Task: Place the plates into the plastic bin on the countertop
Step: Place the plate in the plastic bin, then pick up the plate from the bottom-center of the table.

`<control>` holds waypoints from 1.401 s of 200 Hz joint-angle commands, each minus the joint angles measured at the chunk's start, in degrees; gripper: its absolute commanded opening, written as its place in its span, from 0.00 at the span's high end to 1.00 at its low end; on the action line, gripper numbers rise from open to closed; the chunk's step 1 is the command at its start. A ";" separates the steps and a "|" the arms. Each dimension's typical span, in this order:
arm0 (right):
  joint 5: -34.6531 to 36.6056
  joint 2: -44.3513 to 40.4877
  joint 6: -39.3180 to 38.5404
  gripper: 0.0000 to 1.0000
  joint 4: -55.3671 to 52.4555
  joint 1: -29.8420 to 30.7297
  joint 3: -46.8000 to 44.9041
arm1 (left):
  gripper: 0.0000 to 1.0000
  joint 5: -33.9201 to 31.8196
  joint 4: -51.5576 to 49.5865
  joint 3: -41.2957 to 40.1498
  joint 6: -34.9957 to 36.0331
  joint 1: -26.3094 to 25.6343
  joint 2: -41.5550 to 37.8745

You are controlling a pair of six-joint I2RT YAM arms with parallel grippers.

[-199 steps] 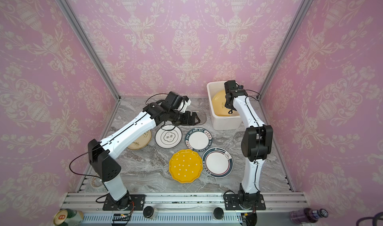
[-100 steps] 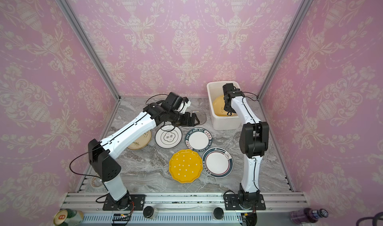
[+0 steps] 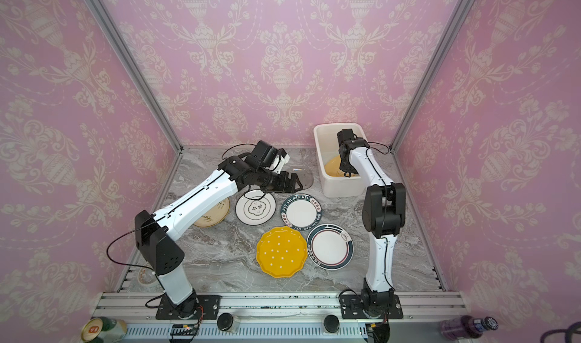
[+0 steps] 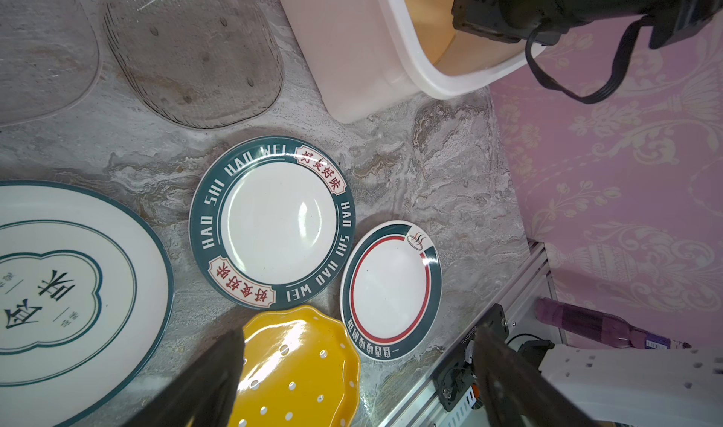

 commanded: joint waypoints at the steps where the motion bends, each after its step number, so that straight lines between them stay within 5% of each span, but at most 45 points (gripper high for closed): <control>1: 1.32 1.24 -0.53 0.87 -0.27 0.15 -0.99 | 0.07 -1.13 -2.08 -0.64 1.80 -0.10 0.57; 92: 5.23 -1.53 0.35 0.61 -1.76 -1.32 -1.36 | 0.06 -2.75 -2.68 -0.56 2.24 -0.15 0.18; 128: 3.26 -6.19 1.29 0.36 -1.92 -1.26 -0.41 | 0.01 -5.73 -3.15 -0.38 3.35 -0.09 -1.37; 183: -0.71 -18.24 -0.88 0.30 -1.71 2.56 -0.93 | 0.01 -10.24 -3.29 -3.53 5.32 0.78 -7.97; 207: -8.43 -24.08 -1.78 0.30 -2.28 5.24 -3.87 | 0.01 -11.83 -3.14 -6.94 4.84 1.36 -12.84; 246: -32.81 -33.53 1.16 0.31 -4.90 10.16 -12.01 | 0.01 -10.28 -14.19 -9.84 -0.90 4.42 -17.68; 280: -41.79 -39.86 4.65 0.31 -8.35 19.32 -21.94 | 0.01 -6.01 -22.87 -15.18 -4.90 6.92 -21.57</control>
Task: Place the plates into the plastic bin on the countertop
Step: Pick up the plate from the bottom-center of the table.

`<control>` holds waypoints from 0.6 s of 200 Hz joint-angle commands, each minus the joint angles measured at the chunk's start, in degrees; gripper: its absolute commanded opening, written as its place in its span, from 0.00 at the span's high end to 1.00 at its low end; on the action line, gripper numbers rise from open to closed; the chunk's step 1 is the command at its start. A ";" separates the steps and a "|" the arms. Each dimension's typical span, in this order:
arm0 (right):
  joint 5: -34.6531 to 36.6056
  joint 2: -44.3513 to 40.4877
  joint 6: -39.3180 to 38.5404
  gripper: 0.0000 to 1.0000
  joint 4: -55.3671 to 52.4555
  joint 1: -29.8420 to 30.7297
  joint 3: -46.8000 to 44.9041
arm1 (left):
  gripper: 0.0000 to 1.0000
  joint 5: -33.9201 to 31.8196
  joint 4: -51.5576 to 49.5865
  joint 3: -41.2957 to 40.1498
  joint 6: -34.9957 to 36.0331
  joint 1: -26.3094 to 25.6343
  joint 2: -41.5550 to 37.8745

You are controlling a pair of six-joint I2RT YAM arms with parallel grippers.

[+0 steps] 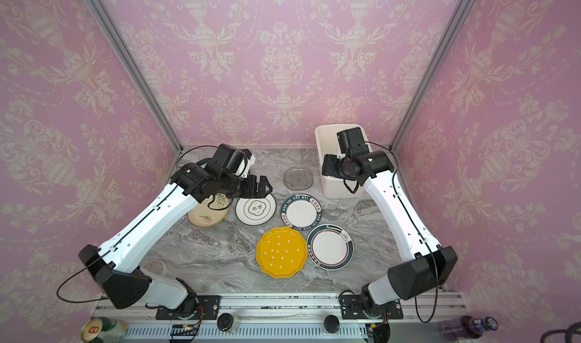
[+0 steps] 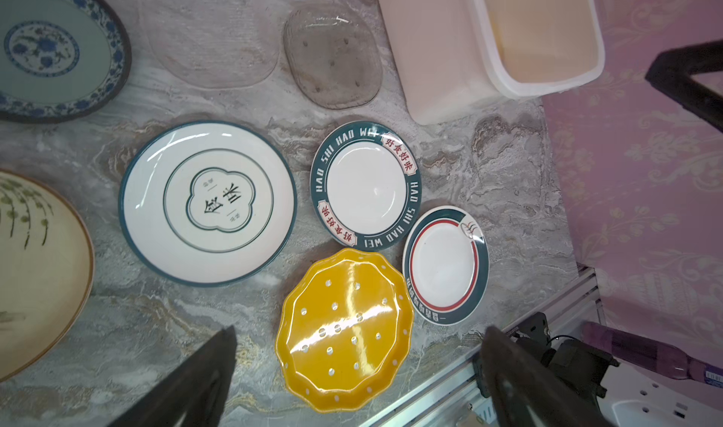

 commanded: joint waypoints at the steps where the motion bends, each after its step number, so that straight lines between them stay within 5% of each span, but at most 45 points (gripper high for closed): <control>1: -12.26 -3.54 3.54 0.31 -4.79 5.65 -6.48 | 0.01 2.83 -10.41 -4.95 -4.30 1.27 -2.58; 65: -15.50 -10.38 8.17 0.29 1.90 18.07 -29.32 | 0.01 13.42 0.06 -27.31 -9.16 4.54 -11.39; 120: -16.30 -5.12 3.84 0.24 6.25 19.27 -32.12 | 0.01 20.71 13.82 -41.41 -10.91 4.97 -14.32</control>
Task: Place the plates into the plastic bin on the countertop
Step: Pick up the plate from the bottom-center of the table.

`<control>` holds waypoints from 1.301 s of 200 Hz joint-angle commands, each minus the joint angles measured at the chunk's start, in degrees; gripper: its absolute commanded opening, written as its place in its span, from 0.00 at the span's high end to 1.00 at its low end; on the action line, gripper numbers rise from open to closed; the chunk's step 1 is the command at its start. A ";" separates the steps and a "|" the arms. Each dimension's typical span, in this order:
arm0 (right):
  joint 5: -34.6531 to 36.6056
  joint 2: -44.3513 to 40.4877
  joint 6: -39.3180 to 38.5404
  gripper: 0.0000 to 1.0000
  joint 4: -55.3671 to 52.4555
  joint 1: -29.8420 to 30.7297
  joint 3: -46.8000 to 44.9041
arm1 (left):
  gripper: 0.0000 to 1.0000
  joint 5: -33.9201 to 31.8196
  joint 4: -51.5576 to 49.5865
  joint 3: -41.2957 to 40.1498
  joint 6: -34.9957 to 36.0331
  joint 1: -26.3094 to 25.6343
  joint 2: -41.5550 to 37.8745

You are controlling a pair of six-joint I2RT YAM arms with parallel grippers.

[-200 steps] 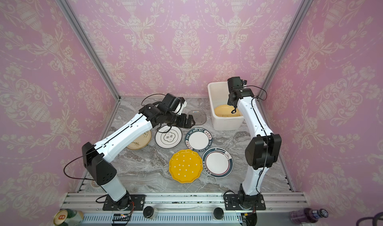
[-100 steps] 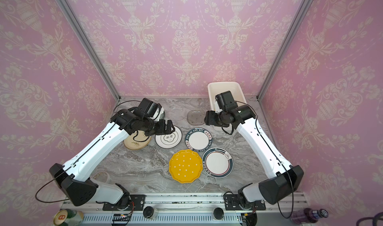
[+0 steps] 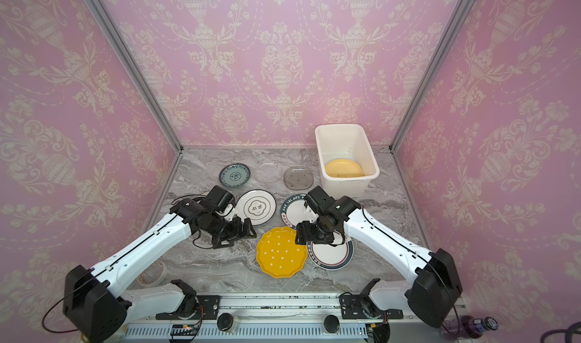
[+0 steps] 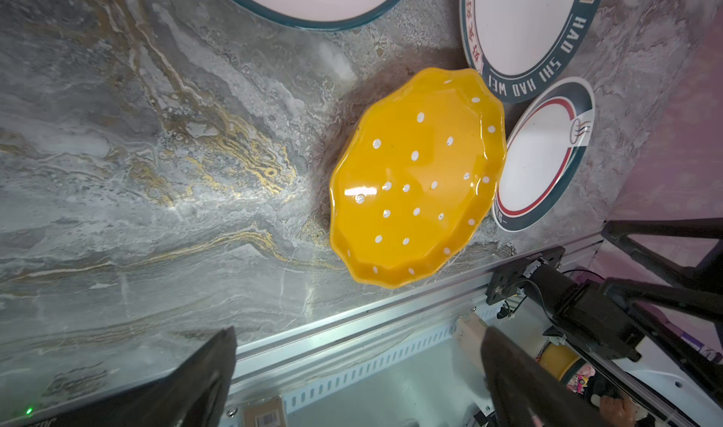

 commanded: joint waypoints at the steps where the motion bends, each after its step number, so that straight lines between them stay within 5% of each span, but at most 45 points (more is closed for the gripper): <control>1: -1.11 2.56 -2.95 0.24 3.56 0.56 -0.09 | 0.01 5.62 8.73 -4.69 -1.08 0.49 -0.59; 140: 1.42 24.34 -15.75 0.24 -0.62 0.83 12.19 | 0.07 7.01 21.07 -16.47 -1.81 0.42 2.66; 260: 5.18 31.16 -16.94 0.24 1.78 0.83 12.52 | 0.23 9.82 28.60 -22.30 -1.91 0.41 5.03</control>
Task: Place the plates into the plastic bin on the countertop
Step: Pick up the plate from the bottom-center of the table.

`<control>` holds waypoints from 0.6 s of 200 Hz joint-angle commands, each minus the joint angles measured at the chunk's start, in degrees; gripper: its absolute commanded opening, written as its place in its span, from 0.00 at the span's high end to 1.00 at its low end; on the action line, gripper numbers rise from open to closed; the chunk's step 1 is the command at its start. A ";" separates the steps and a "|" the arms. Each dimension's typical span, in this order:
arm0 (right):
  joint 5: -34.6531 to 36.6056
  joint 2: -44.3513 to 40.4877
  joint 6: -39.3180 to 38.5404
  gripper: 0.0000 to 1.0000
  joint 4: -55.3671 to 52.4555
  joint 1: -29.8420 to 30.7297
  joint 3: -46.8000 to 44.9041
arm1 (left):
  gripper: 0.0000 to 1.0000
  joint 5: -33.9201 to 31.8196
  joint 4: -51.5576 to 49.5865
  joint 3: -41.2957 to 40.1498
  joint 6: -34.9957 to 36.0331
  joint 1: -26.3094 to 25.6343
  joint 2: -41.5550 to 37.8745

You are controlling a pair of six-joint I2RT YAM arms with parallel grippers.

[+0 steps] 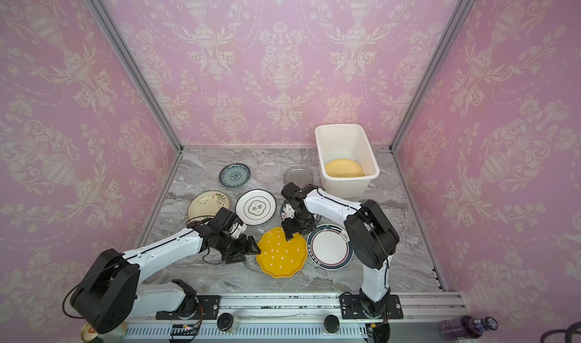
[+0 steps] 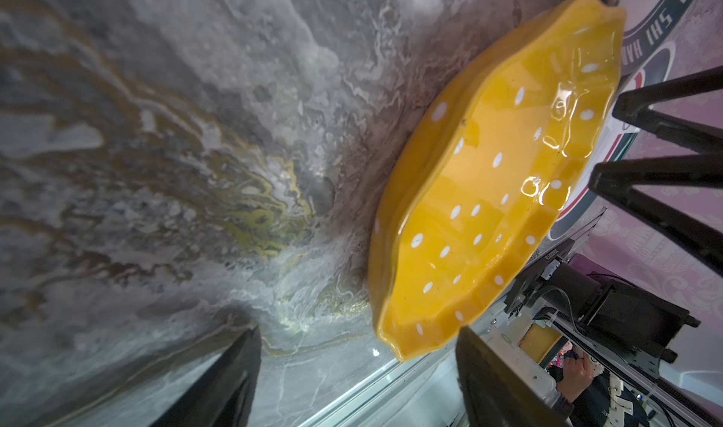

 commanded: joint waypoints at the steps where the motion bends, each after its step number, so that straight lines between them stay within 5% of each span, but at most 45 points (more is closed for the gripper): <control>1: 0.74 1.13 -0.79 0.24 0.11 0.43 -1.05 | 0.23 1.92 1.56 -0.63 -0.18 0.32 0.90; 120: -7.34 4.69 -2.22 0.29 -2.63 2.42 0.20 | 0.42 2.01 0.70 -1.49 0.69 0.87 0.18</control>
